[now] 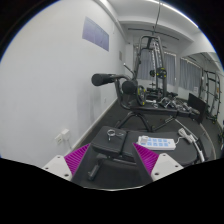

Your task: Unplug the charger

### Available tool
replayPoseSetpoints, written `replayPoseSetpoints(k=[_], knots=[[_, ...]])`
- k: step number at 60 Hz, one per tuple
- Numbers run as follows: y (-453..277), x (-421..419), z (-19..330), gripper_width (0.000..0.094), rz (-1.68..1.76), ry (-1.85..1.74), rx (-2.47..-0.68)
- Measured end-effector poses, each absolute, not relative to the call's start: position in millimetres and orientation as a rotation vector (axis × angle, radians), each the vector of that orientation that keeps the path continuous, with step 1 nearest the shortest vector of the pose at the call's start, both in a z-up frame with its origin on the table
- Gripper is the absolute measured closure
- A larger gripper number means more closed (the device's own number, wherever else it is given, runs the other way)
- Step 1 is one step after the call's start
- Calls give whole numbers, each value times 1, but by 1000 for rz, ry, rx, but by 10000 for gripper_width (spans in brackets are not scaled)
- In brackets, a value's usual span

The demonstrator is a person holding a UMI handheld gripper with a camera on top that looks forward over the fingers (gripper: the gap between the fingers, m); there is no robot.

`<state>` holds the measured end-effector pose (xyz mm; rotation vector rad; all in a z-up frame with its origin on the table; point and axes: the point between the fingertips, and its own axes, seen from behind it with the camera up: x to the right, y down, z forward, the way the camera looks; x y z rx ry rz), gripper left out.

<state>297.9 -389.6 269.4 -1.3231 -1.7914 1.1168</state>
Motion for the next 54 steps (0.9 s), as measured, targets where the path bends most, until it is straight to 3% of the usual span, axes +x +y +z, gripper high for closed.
replayPoseSetpoints(k=[19,35,54], knots=[[-382,270,251,84,1051,-1781,-1332],[-332,207,192,83,956,-1710,-1445],[-254,121,99,83,845,-1635,-1533]])
